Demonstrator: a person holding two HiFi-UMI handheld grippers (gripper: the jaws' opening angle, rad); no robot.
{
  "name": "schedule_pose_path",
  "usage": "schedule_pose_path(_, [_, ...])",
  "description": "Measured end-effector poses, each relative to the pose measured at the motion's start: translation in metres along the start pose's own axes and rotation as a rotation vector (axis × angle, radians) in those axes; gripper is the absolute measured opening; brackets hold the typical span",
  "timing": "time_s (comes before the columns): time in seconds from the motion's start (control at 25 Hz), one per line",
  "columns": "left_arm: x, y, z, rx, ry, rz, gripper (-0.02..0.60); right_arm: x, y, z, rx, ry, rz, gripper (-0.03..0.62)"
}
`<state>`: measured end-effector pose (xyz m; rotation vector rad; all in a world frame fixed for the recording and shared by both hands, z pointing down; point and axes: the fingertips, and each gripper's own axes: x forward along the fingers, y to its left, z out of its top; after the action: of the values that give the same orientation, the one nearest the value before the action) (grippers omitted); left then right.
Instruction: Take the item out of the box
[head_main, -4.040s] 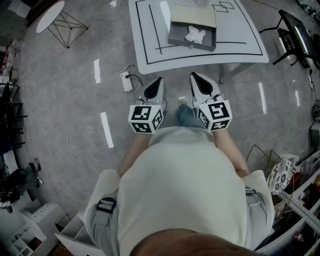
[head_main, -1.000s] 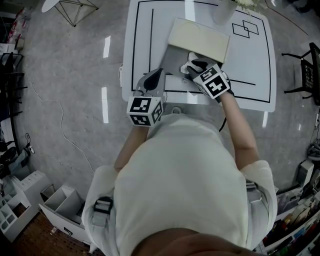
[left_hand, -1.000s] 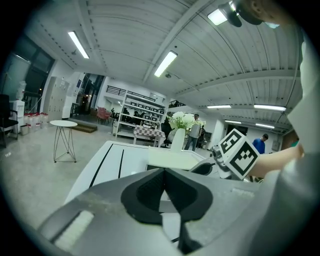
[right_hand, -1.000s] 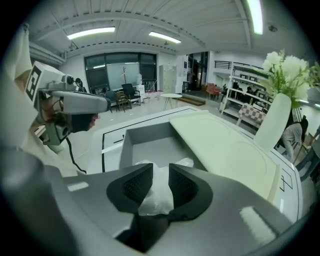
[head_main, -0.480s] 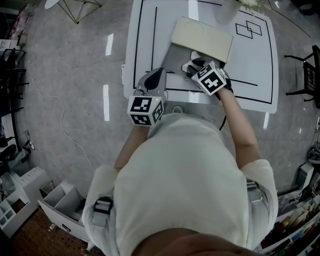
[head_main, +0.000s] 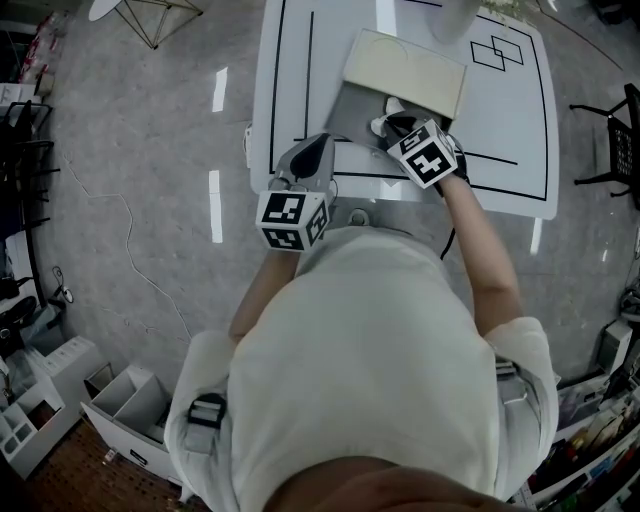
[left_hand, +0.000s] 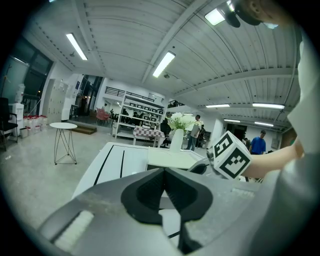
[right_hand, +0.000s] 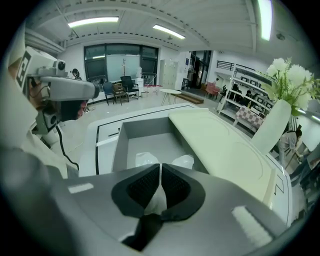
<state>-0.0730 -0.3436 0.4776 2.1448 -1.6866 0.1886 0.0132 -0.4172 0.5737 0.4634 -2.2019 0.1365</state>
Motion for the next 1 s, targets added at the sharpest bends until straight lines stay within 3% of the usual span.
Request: schedule_pose_path(1.0, [-0.079,0.002,-0.002,0.032,-0.013,-0.047,0.000,-0.061,0.029,0.031,0.120,-0.134,-0.203,0.011])
